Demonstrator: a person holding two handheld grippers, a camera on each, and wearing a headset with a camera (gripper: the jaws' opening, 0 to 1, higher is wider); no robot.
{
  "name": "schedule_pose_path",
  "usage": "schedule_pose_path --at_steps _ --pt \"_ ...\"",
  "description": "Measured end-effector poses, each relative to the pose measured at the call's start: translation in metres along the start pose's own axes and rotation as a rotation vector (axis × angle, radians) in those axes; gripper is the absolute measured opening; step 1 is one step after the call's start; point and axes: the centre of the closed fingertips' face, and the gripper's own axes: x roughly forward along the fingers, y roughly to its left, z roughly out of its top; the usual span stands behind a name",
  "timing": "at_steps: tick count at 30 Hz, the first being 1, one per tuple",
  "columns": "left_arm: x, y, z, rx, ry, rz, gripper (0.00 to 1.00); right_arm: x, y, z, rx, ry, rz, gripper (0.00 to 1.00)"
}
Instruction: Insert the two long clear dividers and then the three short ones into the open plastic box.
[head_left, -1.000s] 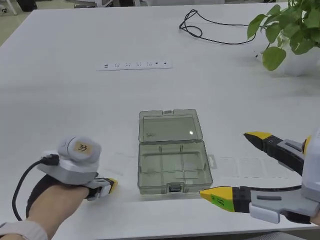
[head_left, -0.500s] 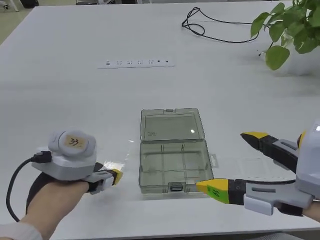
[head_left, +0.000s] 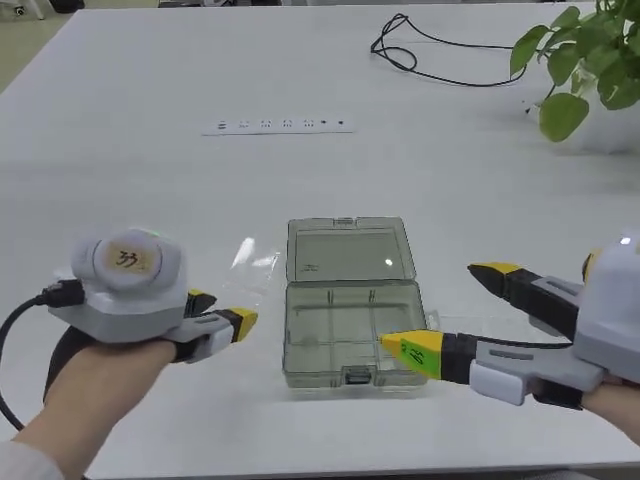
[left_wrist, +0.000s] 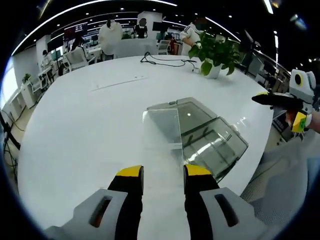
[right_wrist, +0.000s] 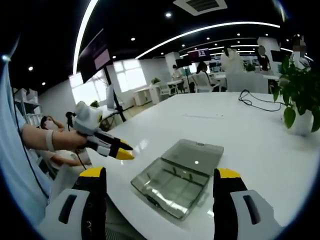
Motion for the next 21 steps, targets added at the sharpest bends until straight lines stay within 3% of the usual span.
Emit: schedule_pose_path --at_steps 6,13,18,21 --pt "-0.003 -0.013 0.017 0.015 -0.044 -0.023 0.30 0.010 0.000 0.013 0.099 -0.052 -0.001 0.85" --pt "-0.004 -0.038 0.036 0.023 -0.097 -0.070 0.30 0.022 -0.010 0.030 0.249 -0.129 -0.021 0.73" --pt "-0.002 -0.052 0.041 0.039 -0.109 -0.097 0.30 0.032 -0.014 0.038 0.299 -0.159 -0.009 0.64" --pt "-0.001 -0.061 0.044 0.034 -0.120 -0.117 0.30 0.040 -0.012 0.036 0.382 -0.155 0.010 0.58"
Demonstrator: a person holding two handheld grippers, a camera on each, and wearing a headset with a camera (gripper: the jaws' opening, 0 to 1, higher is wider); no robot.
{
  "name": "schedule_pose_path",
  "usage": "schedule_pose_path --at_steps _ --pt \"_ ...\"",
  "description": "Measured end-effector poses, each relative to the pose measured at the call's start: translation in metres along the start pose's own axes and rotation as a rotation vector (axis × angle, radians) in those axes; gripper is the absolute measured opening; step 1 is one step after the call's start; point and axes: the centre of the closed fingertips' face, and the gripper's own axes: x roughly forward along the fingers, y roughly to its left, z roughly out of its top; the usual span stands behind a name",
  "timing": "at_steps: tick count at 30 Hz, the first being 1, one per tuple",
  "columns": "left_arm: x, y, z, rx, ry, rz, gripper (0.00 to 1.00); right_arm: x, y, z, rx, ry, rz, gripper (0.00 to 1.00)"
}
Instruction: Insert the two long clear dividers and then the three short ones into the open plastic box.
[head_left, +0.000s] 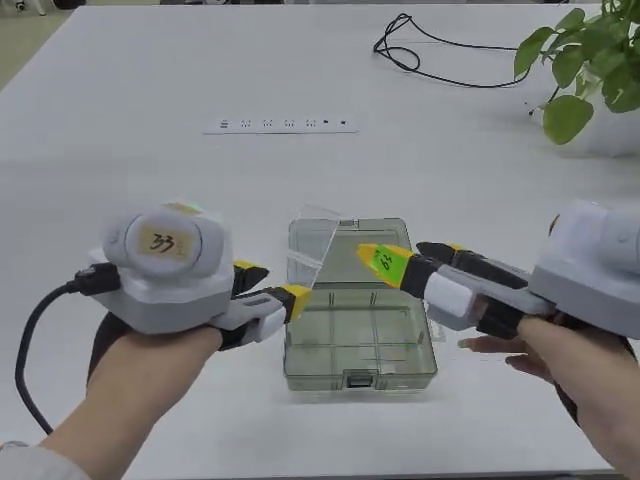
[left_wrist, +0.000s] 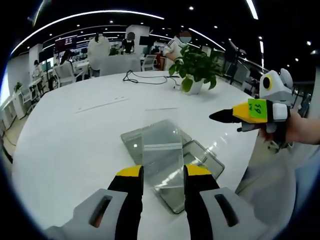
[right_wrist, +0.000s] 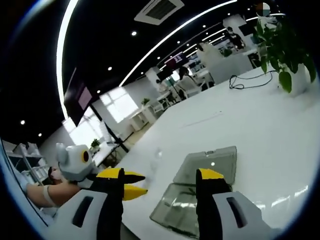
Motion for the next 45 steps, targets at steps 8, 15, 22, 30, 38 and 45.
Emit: schedule_pose_path --at_steps 8,15,22,30,38,45 --pt "0.002 -0.011 0.006 0.013 -0.024 -0.022 0.30 0.012 -0.003 -0.009 0.189 -0.004 0.014 0.39" --pt "0.006 -0.016 0.007 0.017 -0.032 -0.034 0.30 0.024 0.001 -0.018 0.248 0.024 0.026 0.23" --pt "0.008 -0.021 0.006 0.016 -0.033 -0.046 0.30 0.031 -0.004 -0.024 0.270 0.042 0.024 0.13" --pt "0.010 -0.025 0.006 0.014 -0.037 -0.051 0.30 0.032 -0.001 -0.028 0.270 0.052 0.025 0.07" --pt "0.011 -0.028 0.005 0.003 -0.036 -0.062 0.30 0.031 -0.006 -0.027 0.274 0.049 0.015 0.03" --pt "0.012 -0.030 0.003 -0.002 -0.035 -0.065 0.30 0.030 -0.005 -0.028 0.268 0.059 0.013 0.02"
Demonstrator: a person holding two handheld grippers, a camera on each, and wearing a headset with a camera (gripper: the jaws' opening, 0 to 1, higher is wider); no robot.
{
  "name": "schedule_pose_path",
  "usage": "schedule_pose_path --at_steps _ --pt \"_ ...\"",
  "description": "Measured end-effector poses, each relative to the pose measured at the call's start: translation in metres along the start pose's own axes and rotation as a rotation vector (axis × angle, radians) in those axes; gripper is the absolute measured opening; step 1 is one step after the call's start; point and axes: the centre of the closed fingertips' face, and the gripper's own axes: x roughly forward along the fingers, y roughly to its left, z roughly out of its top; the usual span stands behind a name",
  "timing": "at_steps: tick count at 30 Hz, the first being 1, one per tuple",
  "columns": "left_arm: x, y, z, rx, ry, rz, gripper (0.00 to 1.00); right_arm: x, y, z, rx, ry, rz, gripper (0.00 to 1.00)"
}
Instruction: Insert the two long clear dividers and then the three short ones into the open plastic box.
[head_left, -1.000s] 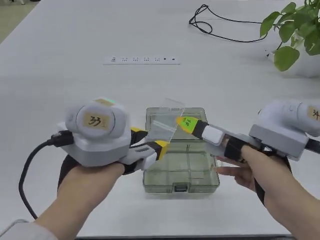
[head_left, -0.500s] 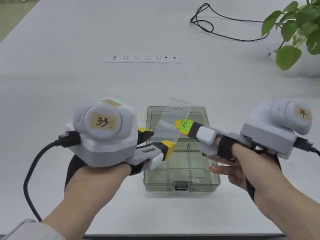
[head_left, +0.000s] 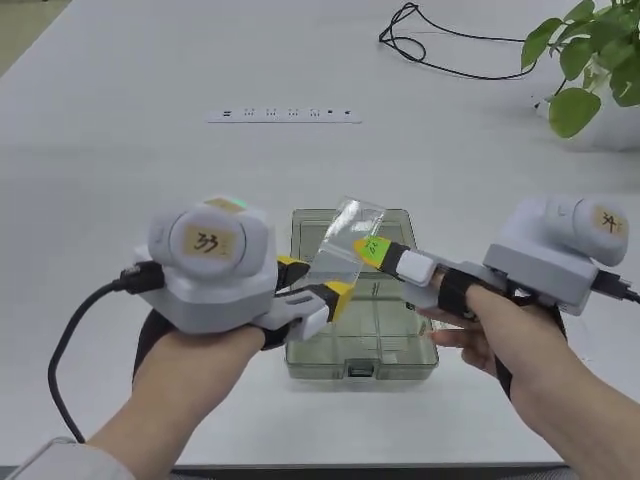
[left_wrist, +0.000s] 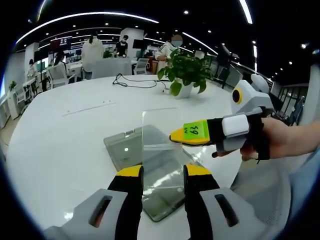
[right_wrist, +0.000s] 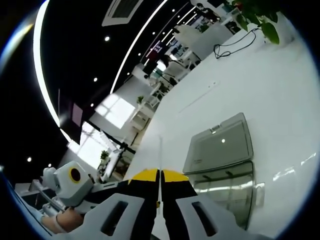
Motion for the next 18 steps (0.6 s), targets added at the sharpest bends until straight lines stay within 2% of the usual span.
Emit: schedule_pose_path --at_steps 11,18 --pt "0.000 -0.002 -0.004 -0.006 -0.001 -0.011 0.30 -0.003 0.005 -0.006 -0.010 0.016 -0.001 0.02" --pt "0.001 -0.004 -0.006 0.044 0.005 -0.012 0.32 -0.004 0.011 -0.008 -0.009 0.020 0.002 0.02"
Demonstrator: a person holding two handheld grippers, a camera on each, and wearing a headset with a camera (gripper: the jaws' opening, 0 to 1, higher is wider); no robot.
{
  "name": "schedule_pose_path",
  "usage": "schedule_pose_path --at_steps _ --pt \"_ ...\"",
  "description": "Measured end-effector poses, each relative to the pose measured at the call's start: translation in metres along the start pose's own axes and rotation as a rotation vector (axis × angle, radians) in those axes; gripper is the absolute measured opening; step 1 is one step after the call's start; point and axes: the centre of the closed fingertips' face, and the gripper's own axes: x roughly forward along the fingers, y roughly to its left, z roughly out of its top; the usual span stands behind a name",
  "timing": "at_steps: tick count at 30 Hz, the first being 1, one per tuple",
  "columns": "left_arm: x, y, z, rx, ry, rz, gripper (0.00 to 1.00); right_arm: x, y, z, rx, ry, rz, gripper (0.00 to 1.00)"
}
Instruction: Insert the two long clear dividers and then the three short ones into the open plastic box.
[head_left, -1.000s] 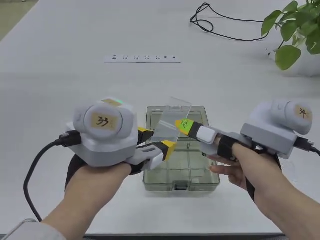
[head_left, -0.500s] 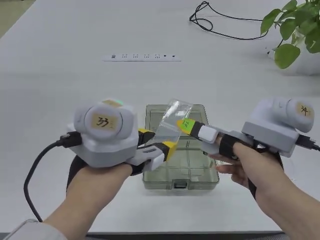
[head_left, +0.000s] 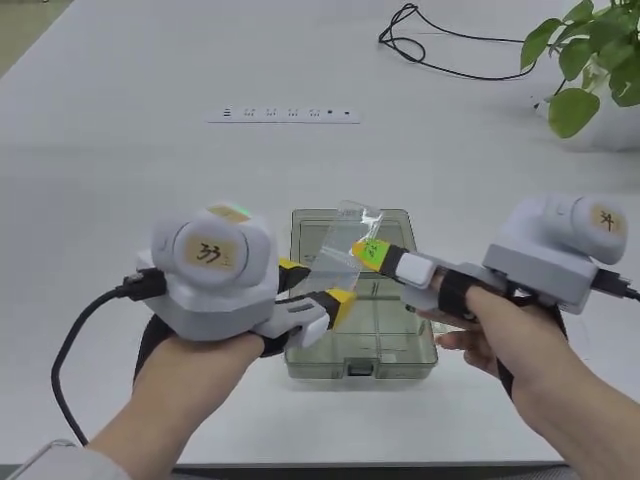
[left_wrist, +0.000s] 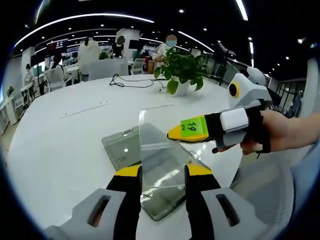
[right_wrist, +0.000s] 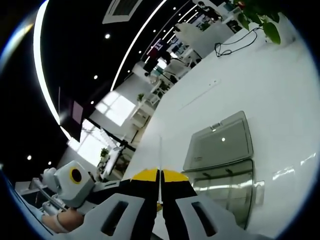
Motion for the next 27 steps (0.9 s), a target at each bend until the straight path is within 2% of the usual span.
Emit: schedule_pose_path --at_steps 3,15,18,22,23,25,27 --pt "0.000 0.000 0.002 0.001 -0.011 -0.006 0.36 0.000 -0.004 0.002 0.002 0.000 -0.003 0.02" --pt "-0.001 -0.003 0.006 0.051 -0.039 -0.027 0.68 -0.003 -0.008 0.001 0.011 0.010 -0.017 0.02" --pt "-0.003 -0.006 0.007 0.044 -0.053 -0.036 0.82 -0.004 -0.006 0.000 0.010 0.019 -0.016 0.02" --pt "-0.006 -0.008 0.006 0.073 -0.061 -0.052 1.00 -0.005 -0.011 0.000 0.007 0.034 -0.021 0.02" --pt "-0.008 -0.009 0.003 0.093 -0.050 -0.069 1.00 -0.005 -0.011 0.000 0.008 0.037 -0.021 0.02" --pt "-0.011 -0.008 0.004 0.118 -0.058 -0.074 1.00 -0.005 -0.012 0.001 -0.005 0.047 -0.041 0.02" --pt "-0.013 -0.008 -0.001 0.135 -0.027 -0.087 1.00 -0.007 -0.011 0.003 0.010 0.052 -0.049 0.02"
